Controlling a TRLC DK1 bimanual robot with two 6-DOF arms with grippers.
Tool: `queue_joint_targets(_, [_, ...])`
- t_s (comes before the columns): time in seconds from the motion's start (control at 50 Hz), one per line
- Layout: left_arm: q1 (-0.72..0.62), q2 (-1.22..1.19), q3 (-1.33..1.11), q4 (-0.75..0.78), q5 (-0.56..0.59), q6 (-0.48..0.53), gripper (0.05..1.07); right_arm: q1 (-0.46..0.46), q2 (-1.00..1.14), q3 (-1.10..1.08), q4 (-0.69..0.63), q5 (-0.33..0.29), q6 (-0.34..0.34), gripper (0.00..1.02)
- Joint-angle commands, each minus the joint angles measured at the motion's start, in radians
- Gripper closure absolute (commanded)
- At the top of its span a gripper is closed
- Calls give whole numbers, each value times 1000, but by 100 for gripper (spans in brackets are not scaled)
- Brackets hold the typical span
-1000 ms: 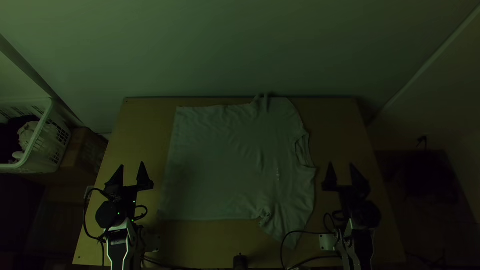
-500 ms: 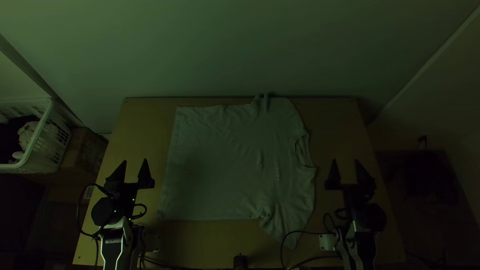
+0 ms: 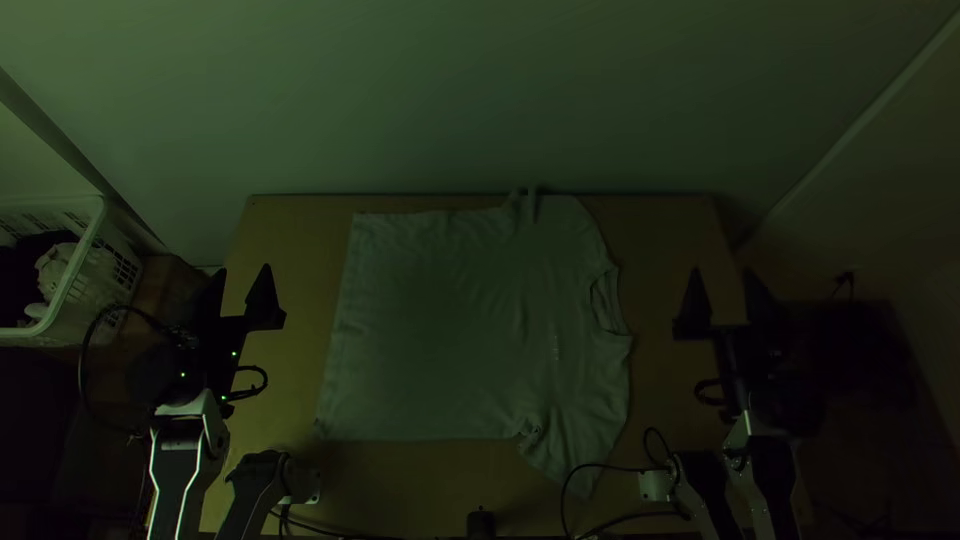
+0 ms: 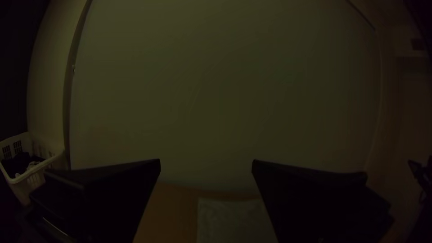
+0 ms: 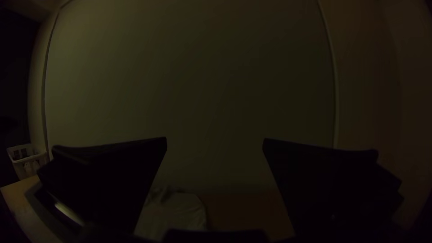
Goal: Fold the t-shirt
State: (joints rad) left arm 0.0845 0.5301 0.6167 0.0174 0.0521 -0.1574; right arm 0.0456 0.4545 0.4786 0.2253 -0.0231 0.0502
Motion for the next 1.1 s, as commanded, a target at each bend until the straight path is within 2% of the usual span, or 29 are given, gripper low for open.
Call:
queue_joint_targets(0.0, [-6, 100, 115, 18, 6, -16, 10, 2, 110, 87, 39, -1, -15, 4])
queue_joint_targets(0.34, [-29, 398, 374, 0, 6, 4, 10, -4, 452, 330, 66, 15, -56, 4])
queue_joint_targets(0.64, [-52, 668, 583, -48, 6, 13, 10, 10, 727, 519, 51, 55, -49, 4])
queue_joint_targets(0.78, [-63, 814, 724, -157, 6, 15, 10, 19, 845, 627, -29, 55, -42, 4])
queue_joint_targets(1.08, [-88, 1078, 937, -274, 3, 21, 10, 51, 1049, 805, -150, 54, -13, 4])
